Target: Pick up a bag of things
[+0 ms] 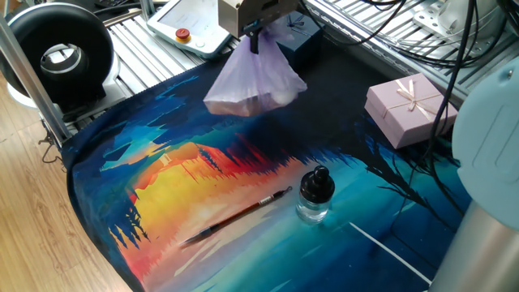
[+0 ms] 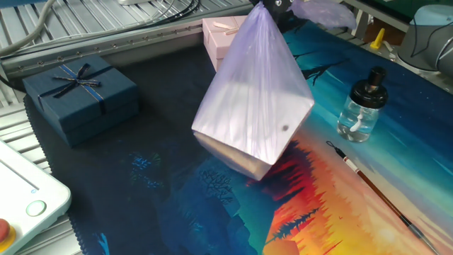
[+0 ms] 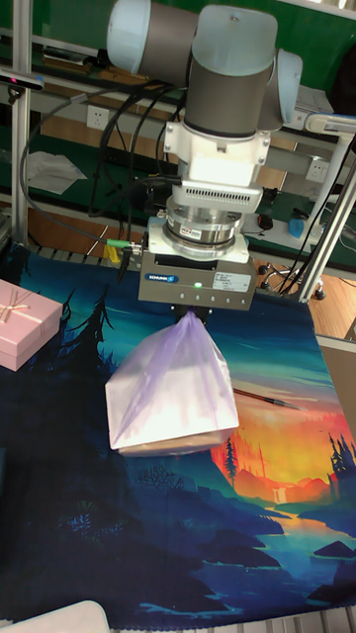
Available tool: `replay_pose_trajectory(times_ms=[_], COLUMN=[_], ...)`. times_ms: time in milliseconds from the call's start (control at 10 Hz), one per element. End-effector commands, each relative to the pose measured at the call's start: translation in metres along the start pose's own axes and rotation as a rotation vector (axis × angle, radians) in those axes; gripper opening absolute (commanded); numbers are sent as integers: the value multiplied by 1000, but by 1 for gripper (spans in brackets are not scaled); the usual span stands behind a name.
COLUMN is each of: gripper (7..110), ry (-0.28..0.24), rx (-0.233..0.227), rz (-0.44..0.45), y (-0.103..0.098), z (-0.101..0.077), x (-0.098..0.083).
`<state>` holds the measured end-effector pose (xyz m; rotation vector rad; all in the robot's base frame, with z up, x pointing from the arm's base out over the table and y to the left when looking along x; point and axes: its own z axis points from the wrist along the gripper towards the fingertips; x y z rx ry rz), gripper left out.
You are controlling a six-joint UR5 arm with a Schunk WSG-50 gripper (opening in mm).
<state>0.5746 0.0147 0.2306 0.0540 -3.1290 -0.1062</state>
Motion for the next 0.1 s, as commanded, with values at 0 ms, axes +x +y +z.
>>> replay_pose_trajectory(times_ms=[0], gripper=[7], ry=[0], rx=[-12], rz=[-5], y=[3], z=[-1], x=[0])
